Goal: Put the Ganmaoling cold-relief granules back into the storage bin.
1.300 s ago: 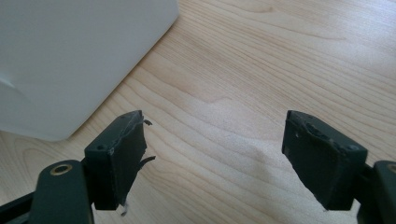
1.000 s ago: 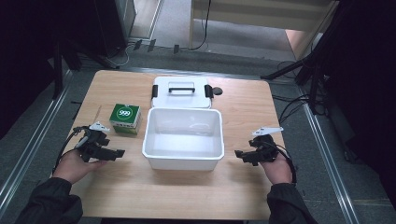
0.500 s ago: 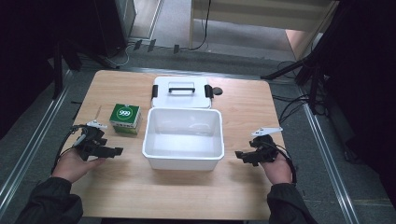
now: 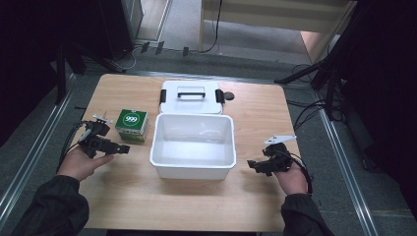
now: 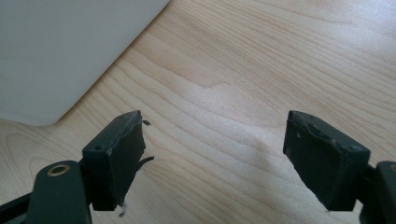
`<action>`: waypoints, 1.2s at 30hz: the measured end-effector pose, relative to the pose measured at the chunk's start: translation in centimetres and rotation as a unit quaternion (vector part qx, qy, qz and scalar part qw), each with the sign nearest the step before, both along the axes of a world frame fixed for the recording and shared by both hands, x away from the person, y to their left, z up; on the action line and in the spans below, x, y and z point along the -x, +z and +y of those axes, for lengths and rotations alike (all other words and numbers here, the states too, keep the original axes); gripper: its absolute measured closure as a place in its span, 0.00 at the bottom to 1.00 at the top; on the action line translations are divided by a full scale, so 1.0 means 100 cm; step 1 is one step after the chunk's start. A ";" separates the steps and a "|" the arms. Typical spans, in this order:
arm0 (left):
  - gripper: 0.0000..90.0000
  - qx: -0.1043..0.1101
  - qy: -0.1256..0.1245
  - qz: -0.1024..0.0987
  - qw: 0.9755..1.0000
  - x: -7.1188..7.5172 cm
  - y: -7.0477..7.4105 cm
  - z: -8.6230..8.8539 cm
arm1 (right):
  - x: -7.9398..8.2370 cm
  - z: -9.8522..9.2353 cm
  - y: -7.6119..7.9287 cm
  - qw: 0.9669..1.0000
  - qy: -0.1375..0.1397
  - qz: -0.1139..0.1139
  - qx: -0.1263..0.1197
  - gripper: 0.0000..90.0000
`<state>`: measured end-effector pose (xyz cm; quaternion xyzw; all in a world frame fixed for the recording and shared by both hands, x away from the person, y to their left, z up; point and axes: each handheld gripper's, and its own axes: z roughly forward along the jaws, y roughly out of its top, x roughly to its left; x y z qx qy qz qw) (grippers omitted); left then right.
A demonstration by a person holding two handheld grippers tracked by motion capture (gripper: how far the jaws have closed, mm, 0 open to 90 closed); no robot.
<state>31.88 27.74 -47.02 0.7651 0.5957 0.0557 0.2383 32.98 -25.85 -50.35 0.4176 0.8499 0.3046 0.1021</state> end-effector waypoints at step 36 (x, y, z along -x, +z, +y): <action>0.07 -0.052 0.042 0.125 0.990 -0.105 0.039 -0.034 | 0.002 -0.001 -0.005 1.000 0.010 0.008 0.025 0.22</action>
